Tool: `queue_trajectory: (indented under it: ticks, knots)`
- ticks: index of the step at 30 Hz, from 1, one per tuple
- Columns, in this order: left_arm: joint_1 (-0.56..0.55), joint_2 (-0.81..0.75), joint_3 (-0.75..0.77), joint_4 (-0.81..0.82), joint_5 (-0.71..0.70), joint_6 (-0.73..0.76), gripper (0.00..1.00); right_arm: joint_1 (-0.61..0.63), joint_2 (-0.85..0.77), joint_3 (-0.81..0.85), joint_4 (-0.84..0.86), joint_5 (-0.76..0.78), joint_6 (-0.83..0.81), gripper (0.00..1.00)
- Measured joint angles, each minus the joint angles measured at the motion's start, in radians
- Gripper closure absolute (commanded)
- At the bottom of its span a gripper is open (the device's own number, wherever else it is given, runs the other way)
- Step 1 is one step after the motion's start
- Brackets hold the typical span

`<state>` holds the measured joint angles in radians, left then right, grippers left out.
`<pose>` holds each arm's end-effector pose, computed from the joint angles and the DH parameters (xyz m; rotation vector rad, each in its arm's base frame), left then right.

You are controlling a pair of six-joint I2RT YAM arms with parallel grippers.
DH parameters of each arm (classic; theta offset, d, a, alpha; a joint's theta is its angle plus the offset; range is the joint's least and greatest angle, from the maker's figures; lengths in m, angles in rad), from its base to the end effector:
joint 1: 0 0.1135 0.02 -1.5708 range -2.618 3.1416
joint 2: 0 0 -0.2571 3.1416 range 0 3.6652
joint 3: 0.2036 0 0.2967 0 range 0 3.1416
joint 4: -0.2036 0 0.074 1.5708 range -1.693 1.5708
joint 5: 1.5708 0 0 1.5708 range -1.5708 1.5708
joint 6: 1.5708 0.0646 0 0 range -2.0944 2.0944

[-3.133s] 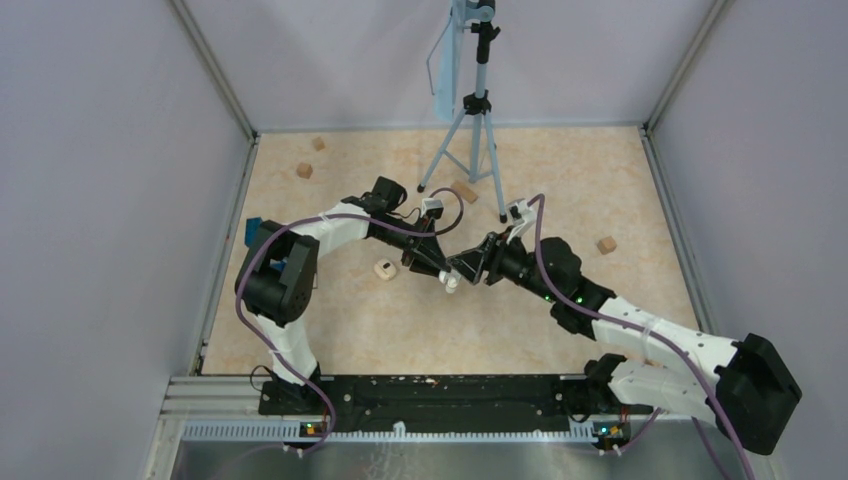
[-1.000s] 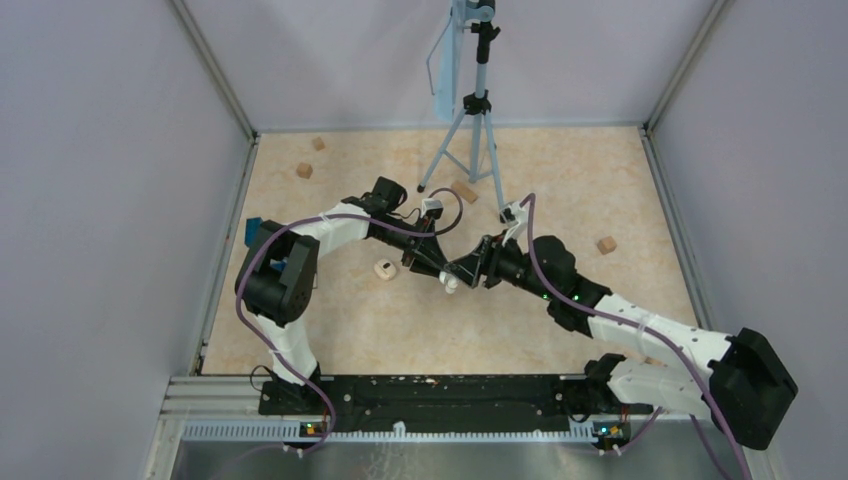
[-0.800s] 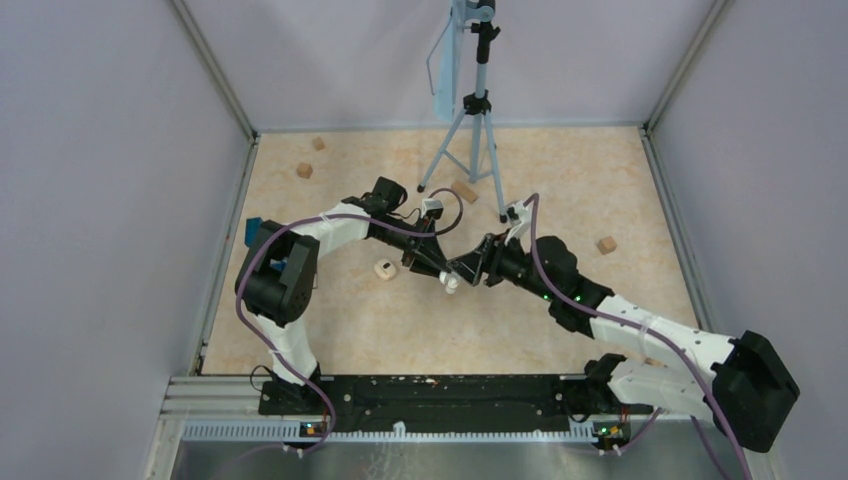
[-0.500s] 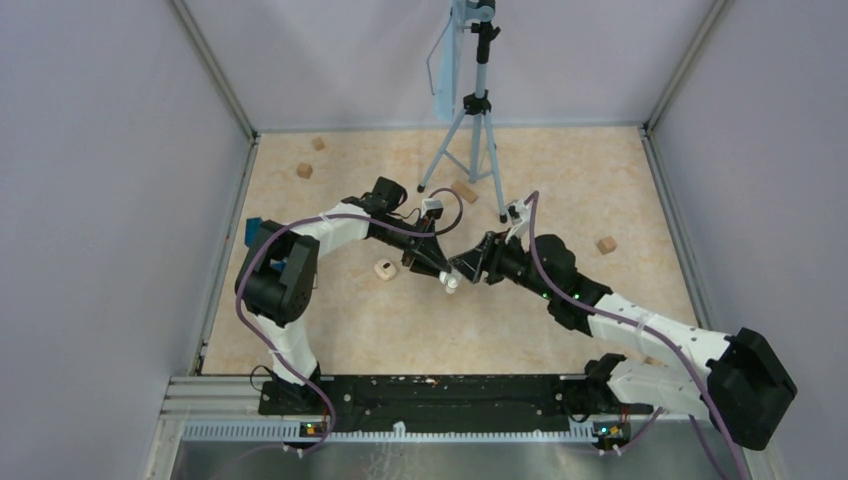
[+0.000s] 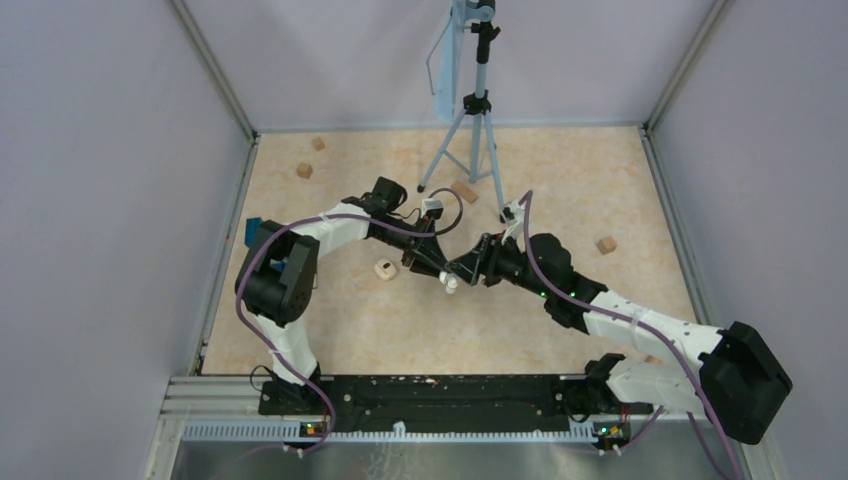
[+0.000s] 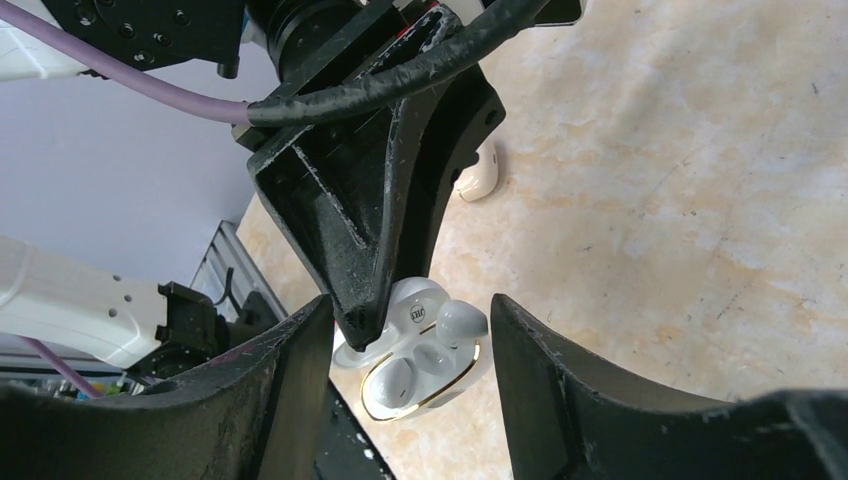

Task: Insert the wireless bluetooth earbuds into the charging case
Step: Adjust the right earbud in the right side groove of the charging case.

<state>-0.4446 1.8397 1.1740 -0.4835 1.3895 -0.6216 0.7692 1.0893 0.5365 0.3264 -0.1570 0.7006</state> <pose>0.3238 -0.2246 0.1509 -0.1895 -2.1482 1.7546 0.2186 0.2257 0.2089 -0.1894 1.9503 1.1577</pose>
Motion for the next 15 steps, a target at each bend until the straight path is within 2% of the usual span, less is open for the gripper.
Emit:
queue_trajectory:
  ticks: [15]
  knots:
    - [0.000, 0.000, 0.000, 0.002, -0.003, -0.005, 1.00, 0.000, -0.011, 0.000, -0.002, -0.021, -0.002, 0.44]
